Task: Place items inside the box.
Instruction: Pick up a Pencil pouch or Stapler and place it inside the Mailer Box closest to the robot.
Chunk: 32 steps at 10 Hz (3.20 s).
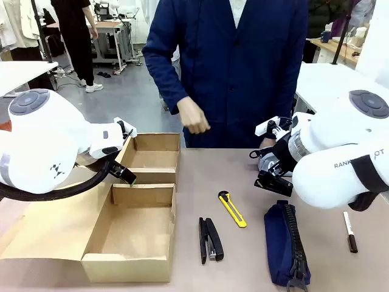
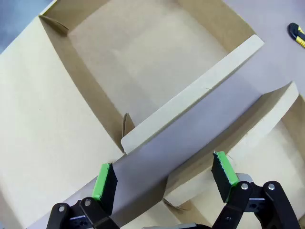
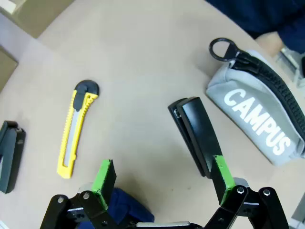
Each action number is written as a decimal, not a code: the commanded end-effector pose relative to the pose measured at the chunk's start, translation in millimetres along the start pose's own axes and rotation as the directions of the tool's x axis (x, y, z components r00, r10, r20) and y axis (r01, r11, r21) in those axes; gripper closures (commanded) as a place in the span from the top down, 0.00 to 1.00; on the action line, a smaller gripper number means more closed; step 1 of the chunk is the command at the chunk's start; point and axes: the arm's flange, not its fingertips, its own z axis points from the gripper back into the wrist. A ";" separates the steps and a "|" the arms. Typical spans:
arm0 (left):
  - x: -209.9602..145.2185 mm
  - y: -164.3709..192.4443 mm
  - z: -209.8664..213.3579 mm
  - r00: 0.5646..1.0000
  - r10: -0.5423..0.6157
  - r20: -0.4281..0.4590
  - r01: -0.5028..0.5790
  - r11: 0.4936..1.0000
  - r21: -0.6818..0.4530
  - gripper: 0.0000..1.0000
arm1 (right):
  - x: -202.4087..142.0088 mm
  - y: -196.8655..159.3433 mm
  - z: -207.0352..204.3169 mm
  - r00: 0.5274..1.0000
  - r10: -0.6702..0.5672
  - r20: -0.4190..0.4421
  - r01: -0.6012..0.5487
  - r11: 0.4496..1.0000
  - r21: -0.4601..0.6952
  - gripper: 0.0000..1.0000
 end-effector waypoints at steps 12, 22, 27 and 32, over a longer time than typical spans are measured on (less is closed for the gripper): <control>0.0 0.0 0.0 1.000 0.000 0.000 0.000 1.000 0.000 1.00 | 0.0 0.0 0.0 1.000 0.000 0.000 0.000 1.000 0.000 1.00; -46.7 32.1 198.5 0.924 0.371 0.096 -0.300 0.856 -0.422 1.00 | -83.3 -80.9 227.4 0.848 -0.527 0.051 0.471 0.795 0.381 1.00; -259.9 188.7 164.2 0.326 0.943 0.064 -0.388 0.195 -0.901 1.00 | -334.7 -224.8 220.8 0.192 -0.981 0.027 0.543 0.129 0.830 1.00; -306.8 255.4 173.2 0.279 0.960 -0.007 -0.498 0.138 -0.856 1.00 | -391.4 -237.7 236.2 0.139 -0.990 0.015 0.584 0.095 0.806 1.00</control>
